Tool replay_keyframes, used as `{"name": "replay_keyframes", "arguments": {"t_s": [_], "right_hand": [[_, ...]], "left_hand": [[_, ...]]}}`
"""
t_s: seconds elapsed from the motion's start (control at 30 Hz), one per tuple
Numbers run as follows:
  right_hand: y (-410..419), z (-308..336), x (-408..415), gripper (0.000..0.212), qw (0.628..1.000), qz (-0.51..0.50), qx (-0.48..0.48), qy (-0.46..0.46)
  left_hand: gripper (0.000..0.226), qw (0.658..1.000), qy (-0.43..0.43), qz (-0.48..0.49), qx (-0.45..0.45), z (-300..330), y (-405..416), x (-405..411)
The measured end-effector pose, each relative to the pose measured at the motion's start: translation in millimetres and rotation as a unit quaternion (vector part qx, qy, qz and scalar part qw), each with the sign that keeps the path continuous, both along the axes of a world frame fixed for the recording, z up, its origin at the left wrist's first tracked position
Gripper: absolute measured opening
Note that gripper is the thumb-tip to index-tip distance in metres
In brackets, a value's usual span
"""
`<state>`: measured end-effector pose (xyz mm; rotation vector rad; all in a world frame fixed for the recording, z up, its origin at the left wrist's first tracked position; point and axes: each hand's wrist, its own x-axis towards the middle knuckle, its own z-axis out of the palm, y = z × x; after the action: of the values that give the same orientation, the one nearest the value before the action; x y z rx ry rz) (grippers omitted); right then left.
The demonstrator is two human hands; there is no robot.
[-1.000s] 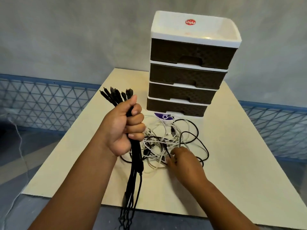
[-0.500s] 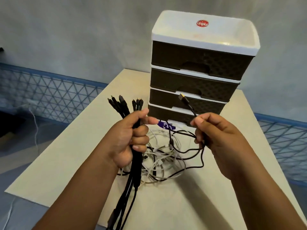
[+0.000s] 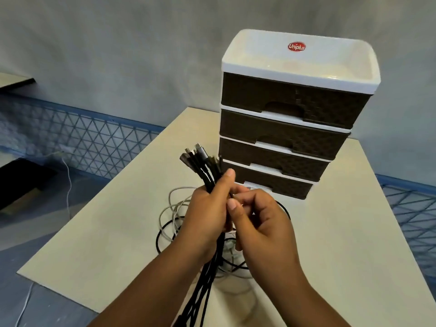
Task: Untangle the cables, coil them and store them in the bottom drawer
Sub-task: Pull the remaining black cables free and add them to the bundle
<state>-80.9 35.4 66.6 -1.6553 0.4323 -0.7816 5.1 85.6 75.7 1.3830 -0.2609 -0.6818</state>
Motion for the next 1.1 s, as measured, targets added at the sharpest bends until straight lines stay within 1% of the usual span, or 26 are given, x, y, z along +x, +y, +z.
{"name": "replay_keyframes", "arguments": {"t_s": [0.1,0.13,0.23,0.3,0.37,0.4,0.5,0.53,0.57,0.63,0.67,0.7,0.73,0.77,0.8,0.83,0.87,0.93,0.97,1.03,1.1], "right_hand": [[2.9,-11.1,-9.1,0.014,0.999,0.011,-0.035,0.016],[4.1,-17.3,-13.1,0.015,0.999,0.018,-0.040,0.026],[7.9,-41.5,-24.8,0.013,0.993,0.061,-0.063,0.073],[11.7,-59.3,-33.3,0.015,0.980,0.121,-0.105,0.118],[11.5,-70.5,-41.3,0.009,0.965,0.174,-0.126,0.153],[8.3,-73.8,-44.9,0.011,0.961,0.183,-0.136,0.157],[-11.7,-81.8,-47.8,0.033,0.959,0.160,-0.194,0.127],[-19.2,-84.1,-47.2,0.036,0.964,0.138,-0.195,0.112],[-27.4,-85.9,-46.1,0.035,0.971,0.109,-0.188,0.098],[-43.3,-87.1,-45.8,0.031,0.978,0.059,-0.176,0.090],[-52.1,-86.5,-48.5,0.028,0.978,0.059,-0.165,0.111],[-59.4,-85.6,-53.2,0.025,0.975,0.086,-0.144,0.147],[-66.6,-86.1,-59.2,0.024,0.963,0.137,-0.124,0.196],[-73.1,-89.3,-65.5,0.030,0.940,0.190,-0.130,0.251],[-78.9,-95.9,-71.7,0.038,0.913,0.221,-0.179,0.295],[-83.1,-103.6,-76.1,0.043,0.889,0.227,-0.238,0.317],[-84.4,-107.1,-77.7,0.044,0.880,0.216,-0.287,0.311],[-87.5,-104.7,-76.3,0.048,0.897,0.167,-0.312,0.267],[-91.2,-98.5,-74.0,0.055,0.908,0.134,-0.317,0.239],[-99.4,-73.6,-67.5,0.066,0.916,0.059,-0.342,0.200],[-104.2,-38.8,-61.7,0.069,0.904,-0.008,-0.368,0.217]], "left_hand": [[0.052,0.998,0.005,0.068,0.013,-0.2,-1.5,12.0],[0.053,0.997,0.020,0.079,-0.004,0.1,-1.6,17.0],[0.051,0.987,0.102,0.083,-0.096,-1.0,-0.4,32.2],[0.050,0.973,0.153,0.075,-0.153,0.0,2.9,39.9],[0.051,0.962,0.175,0.063,-0.201,0.2,5.6,46.8],[0.051,0.960,0.176,0.057,-0.208,0.9,6.2,48.5],[0.052,0.957,0.194,0.022,-0.214,5.2,6.8,51.3],[0.052,0.951,0.211,-0.001,-0.228,6.8,7.2,52.1],[0.053,0.943,0.224,-0.026,-0.245,8.4,7.9,53.5],[0.053,0.938,0.224,-0.054,-0.260,10.1,11.0,58.3],[0.053,0.938,0.220,-0.061,-0.262,11.2,13.1,61.3],[0.052,0.938,0.215,-0.067,-0.264,13.3,16.6,63.8],[0.052,0.937,0.212,-0.070,-0.268,16.0,20.1,66.7],[0.051,0.935,0.209,-0.072,-0.276,19.4,24.0,69.7],[0.051,0.933,0.207,-0.073,-0.284,22.6,28.0,73.0],[0.051,0.931,0.207,-0.074,-0.291,25.3,31.6,76.3],[0.052,0.930,0.204,-0.074,-0.297,27.6,35.4,79.3],[0.052,0.931,0.196,-0.068,-0.301,30.7,41.6,83.4],[0.052,0.932,0.193,-0.065,-0.301,31.7,44.0,84.5],[0.052,0.936,0.186,-0.060,-0.293,33.5,46.5,84.8],[0.050,0.944,0.171,-0.058,-0.275,35.4,46.1,82.5]]}}
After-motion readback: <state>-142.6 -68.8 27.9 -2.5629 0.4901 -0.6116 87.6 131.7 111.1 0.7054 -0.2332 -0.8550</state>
